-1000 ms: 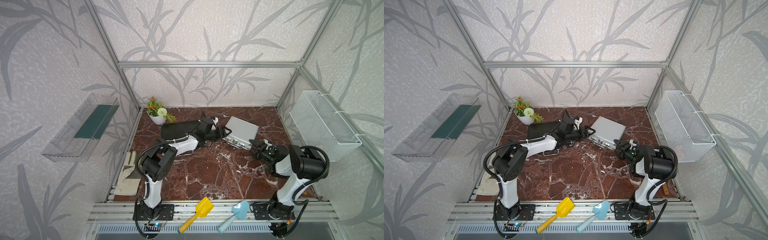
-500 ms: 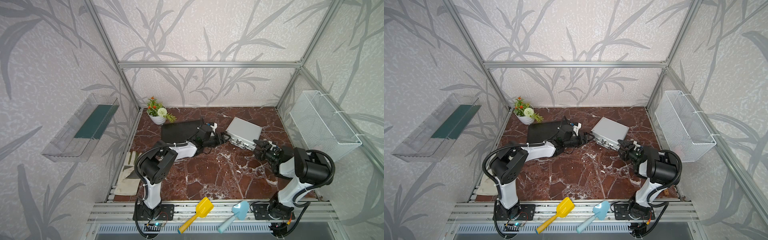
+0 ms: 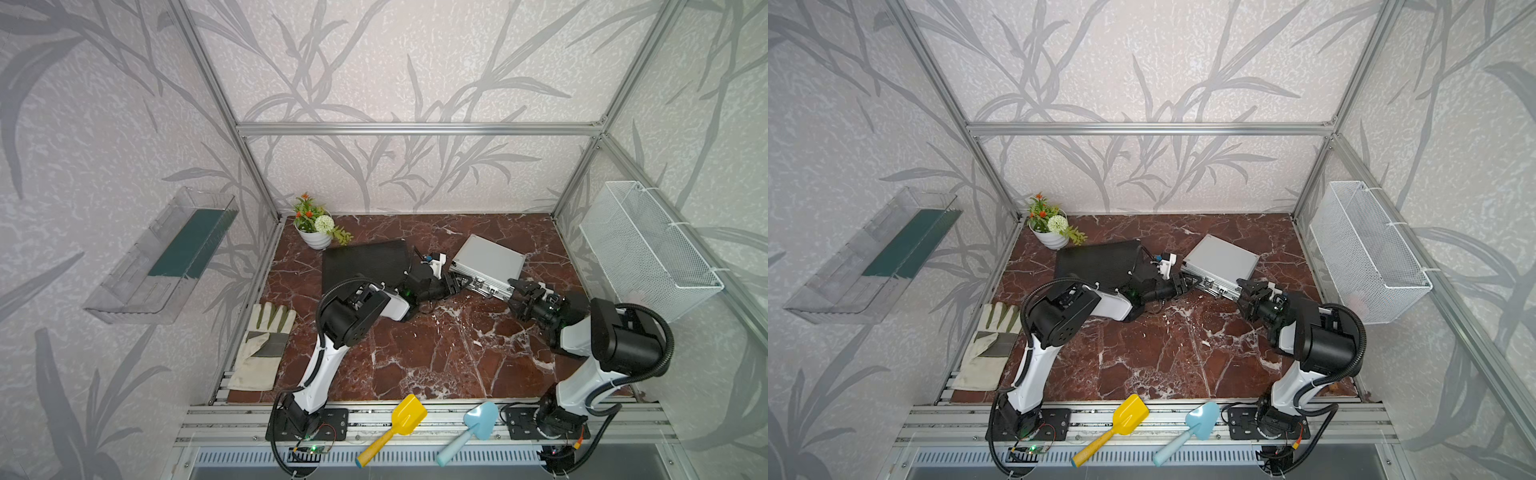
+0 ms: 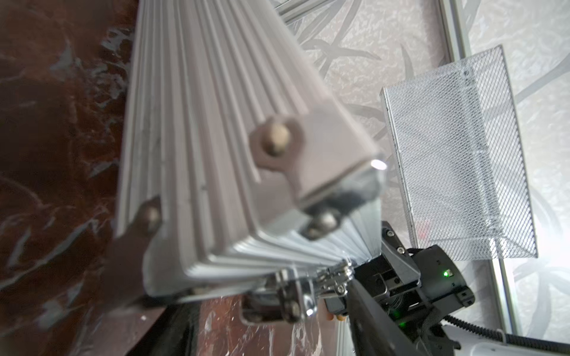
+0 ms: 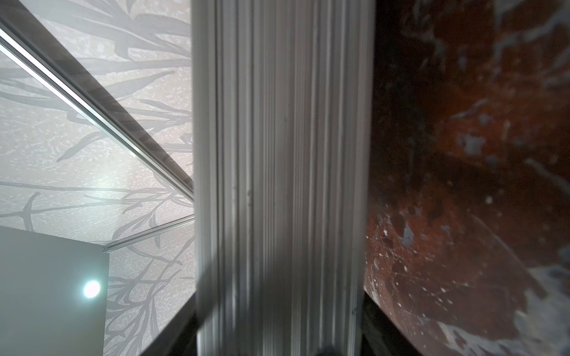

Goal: Open the poker set cases
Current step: Open the fastener on the poker set case.

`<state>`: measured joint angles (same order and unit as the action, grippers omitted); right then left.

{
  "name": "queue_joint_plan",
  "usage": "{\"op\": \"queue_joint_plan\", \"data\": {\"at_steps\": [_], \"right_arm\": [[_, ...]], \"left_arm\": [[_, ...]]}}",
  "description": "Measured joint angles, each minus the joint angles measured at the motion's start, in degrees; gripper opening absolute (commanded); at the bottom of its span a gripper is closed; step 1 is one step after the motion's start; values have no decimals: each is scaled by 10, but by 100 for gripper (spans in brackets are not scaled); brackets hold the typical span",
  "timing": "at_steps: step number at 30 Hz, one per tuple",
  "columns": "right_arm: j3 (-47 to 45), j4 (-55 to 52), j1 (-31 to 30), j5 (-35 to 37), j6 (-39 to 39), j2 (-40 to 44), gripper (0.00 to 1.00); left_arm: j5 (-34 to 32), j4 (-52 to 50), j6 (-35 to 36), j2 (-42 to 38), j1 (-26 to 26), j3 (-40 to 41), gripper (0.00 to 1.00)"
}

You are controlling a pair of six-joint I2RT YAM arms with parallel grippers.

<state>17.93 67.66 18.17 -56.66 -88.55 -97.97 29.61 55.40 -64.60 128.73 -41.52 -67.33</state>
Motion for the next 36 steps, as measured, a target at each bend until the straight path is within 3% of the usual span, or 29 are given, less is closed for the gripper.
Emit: {"op": "queue_joint_plan", "data": {"at_steps": [9, 25, 36], "right_arm": [[1, 2, 2, 0, -5, 0, 41], [3, 22, 17, -7, -12, -14, 40], [5, 28, 22, -4, -8, -23, 39]], "left_arm": [[5, 33, -24, 3, 0, -3, 45], [9, 71, -63, 0, -4, 18, 40], [9, 105, -87, -7, -7, 26, 31]]}}
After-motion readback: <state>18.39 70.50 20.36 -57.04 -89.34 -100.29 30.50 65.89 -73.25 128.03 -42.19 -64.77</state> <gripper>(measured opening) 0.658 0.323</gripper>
